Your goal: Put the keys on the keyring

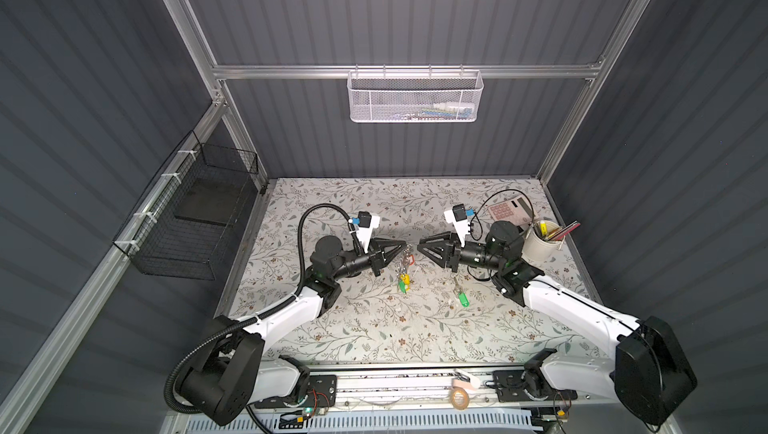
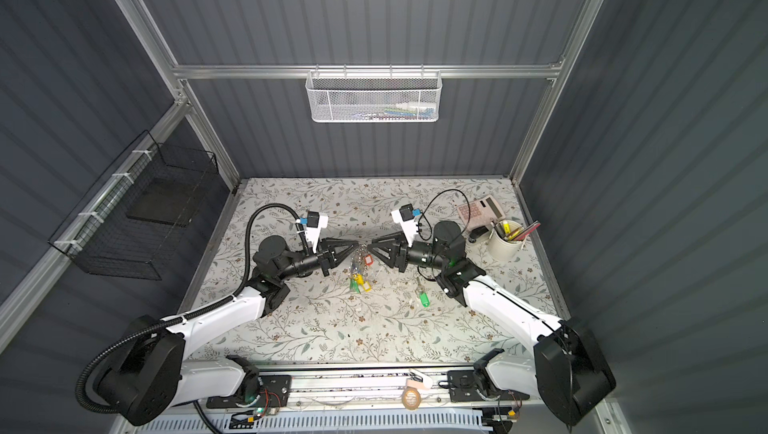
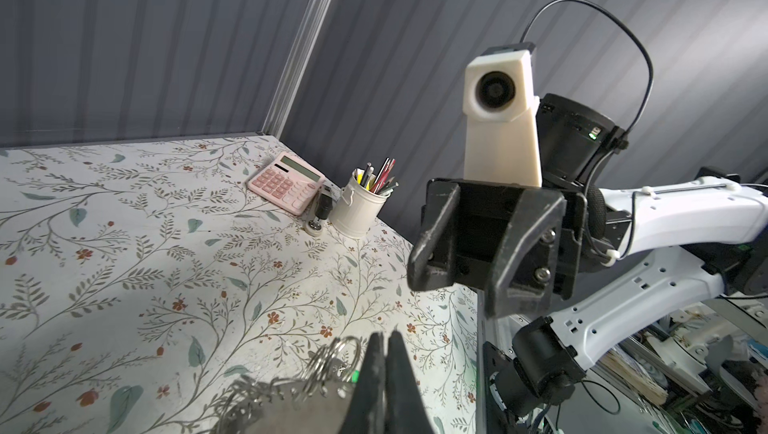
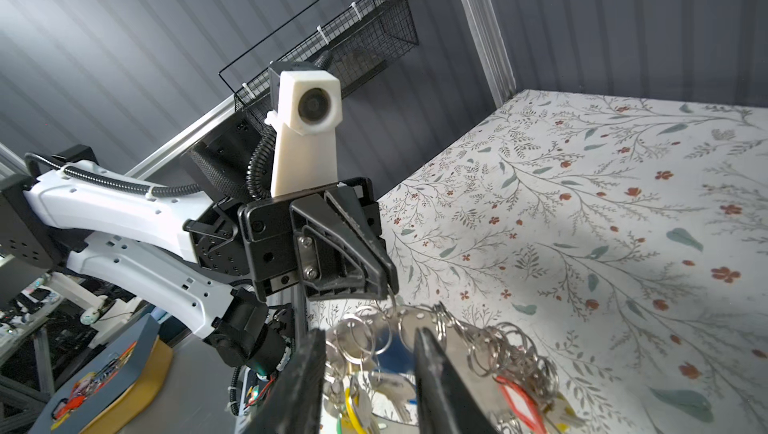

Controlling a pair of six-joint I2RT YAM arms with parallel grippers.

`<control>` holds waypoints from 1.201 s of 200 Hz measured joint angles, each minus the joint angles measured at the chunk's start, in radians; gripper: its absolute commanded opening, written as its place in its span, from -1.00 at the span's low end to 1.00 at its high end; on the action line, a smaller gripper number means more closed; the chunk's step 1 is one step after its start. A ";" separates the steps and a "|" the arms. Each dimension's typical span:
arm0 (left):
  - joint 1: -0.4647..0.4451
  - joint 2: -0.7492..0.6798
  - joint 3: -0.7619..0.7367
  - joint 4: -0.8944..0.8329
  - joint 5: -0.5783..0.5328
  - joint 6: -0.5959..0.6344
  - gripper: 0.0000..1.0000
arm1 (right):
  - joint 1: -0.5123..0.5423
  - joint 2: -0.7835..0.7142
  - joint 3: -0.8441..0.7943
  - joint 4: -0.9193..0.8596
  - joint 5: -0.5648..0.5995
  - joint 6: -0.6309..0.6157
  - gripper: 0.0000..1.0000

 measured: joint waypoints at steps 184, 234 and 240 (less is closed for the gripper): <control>-0.045 0.034 0.002 0.139 0.013 -0.057 -1.00 | 0.033 0.029 -0.010 -0.028 -0.067 -0.004 -0.46; -0.051 0.034 0.002 0.140 0.016 -0.057 -1.00 | 0.030 0.020 -0.017 -0.021 -0.066 0.004 -0.44; -0.051 0.034 0.002 0.140 0.017 -0.057 -1.00 | 0.029 0.020 -0.017 -0.019 -0.066 0.008 -0.43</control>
